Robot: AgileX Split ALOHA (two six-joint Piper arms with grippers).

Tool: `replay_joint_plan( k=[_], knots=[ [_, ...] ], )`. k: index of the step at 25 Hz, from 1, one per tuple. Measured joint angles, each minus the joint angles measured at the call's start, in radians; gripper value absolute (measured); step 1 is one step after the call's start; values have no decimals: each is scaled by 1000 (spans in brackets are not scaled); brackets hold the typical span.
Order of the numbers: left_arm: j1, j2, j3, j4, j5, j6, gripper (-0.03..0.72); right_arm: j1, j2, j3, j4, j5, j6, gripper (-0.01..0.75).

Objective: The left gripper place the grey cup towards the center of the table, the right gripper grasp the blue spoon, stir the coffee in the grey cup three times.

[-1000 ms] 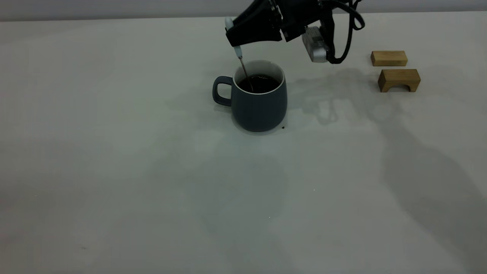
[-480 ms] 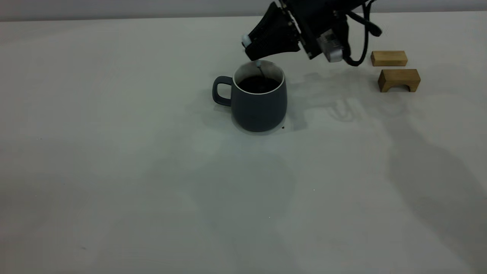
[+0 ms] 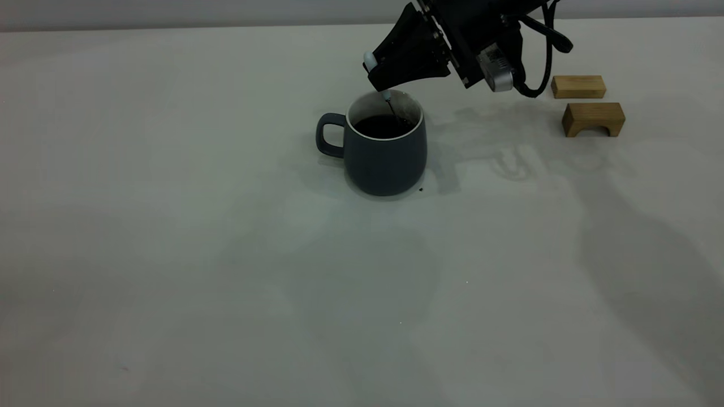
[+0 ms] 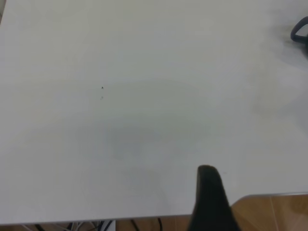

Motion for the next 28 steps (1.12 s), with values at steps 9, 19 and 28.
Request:
replay_joint_plan(
  k=[9, 19, 28],
  knots=[
    [0, 0, 0, 0, 0, 0, 563, 15, 2, 0, -36, -11, -1, 287],
    [0, 0, 0, 0, 0, 0, 563, 50, -5, 0, -90, -13, -1, 510],
    [0, 0, 0, 0, 0, 0, 563, 51, -255, 0, -618, 2, -1, 522]
  ],
)
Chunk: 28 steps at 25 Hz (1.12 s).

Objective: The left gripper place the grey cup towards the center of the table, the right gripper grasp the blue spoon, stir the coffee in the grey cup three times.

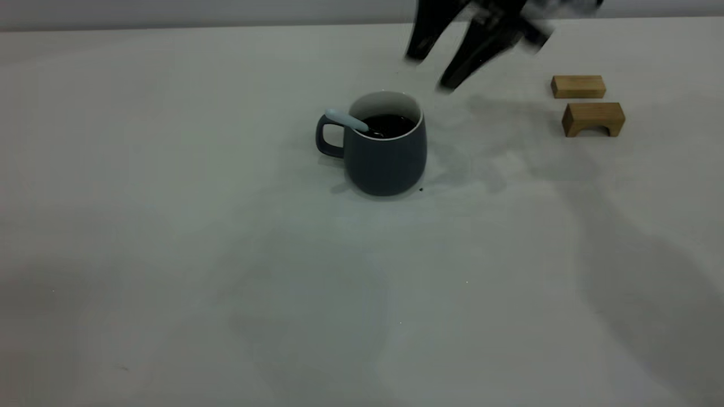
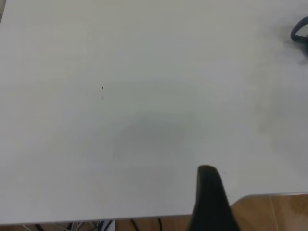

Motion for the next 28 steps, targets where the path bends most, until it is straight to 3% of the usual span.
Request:
replay_joint_plan(
  k=[6, 13, 22, 28],
  knots=[
    [0, 0, 0, 0, 0, 0, 563, 0, -239, 0, -306, 20, -1, 522],
    [0, 0, 0, 0, 0, 0, 563, 0, -516, 2, -433, 41, -48, 522],
    [0, 0, 0, 0, 0, 0, 563, 0, -839, 122, -297, 43, -796, 477],
    [0, 0, 0, 0, 0, 0, 563, 0, -1098, 395, -334, 43, -956, 439]
  ],
)
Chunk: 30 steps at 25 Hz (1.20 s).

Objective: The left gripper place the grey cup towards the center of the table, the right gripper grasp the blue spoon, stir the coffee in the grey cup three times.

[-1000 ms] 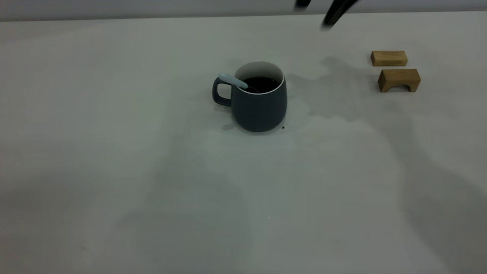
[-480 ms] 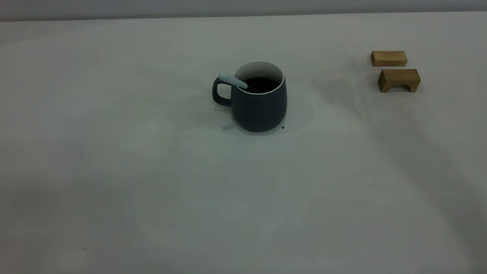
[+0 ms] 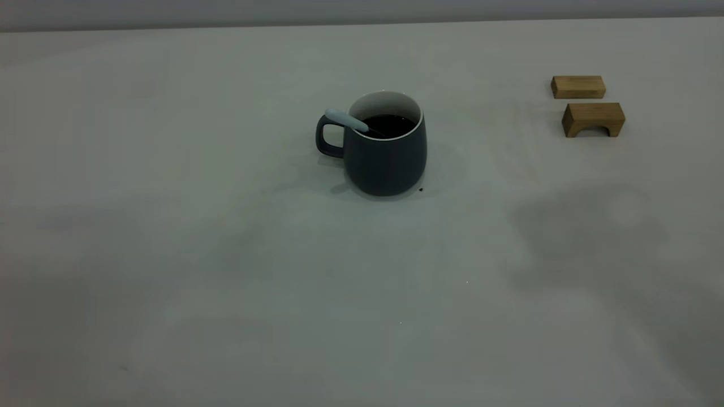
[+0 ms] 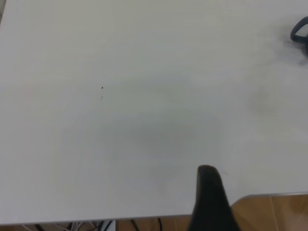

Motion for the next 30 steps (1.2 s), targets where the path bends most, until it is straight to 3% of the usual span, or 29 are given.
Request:
replay_joint_plan(
  k=[7, 13, 22, 30],
  knots=[
    [0, 0, 0, 0, 0, 0, 563, 0, -314, 361, -76, 0, -9, 384],
    [0, 0, 0, 0, 0, 0, 563, -32, -566, 580, -100, 0, -12, 334],
    [0, 0, 0, 0, 0, 0, 563, -215, -1012, 674, -183, 0, -15, 255],
    [0, 0, 0, 0, 0, 0, 563, -222, -1196, 867, -173, 0, -15, 241]
  ],
)
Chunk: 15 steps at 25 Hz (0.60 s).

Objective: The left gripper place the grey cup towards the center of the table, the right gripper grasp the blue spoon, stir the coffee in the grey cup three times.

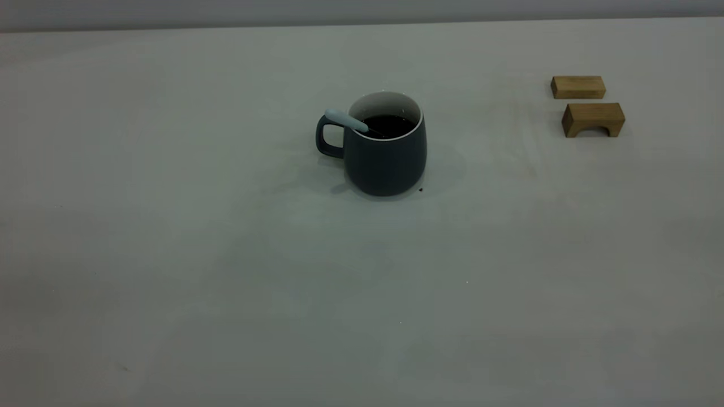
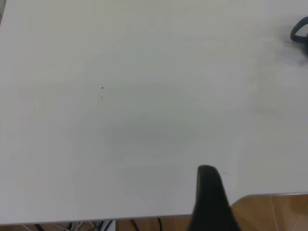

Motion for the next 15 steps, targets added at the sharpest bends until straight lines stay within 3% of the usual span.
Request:
replay_joint_plan(
  k=[6, 15],
  knots=[
    [0, 0, 0, 0, 0, 0, 563, 0, -79, 141, 0, -13, 0, 241],
    [0, 0, 0, 0, 0, 0, 563, 0, -101, 220, -1, -95, -1, 241]
  ],
)
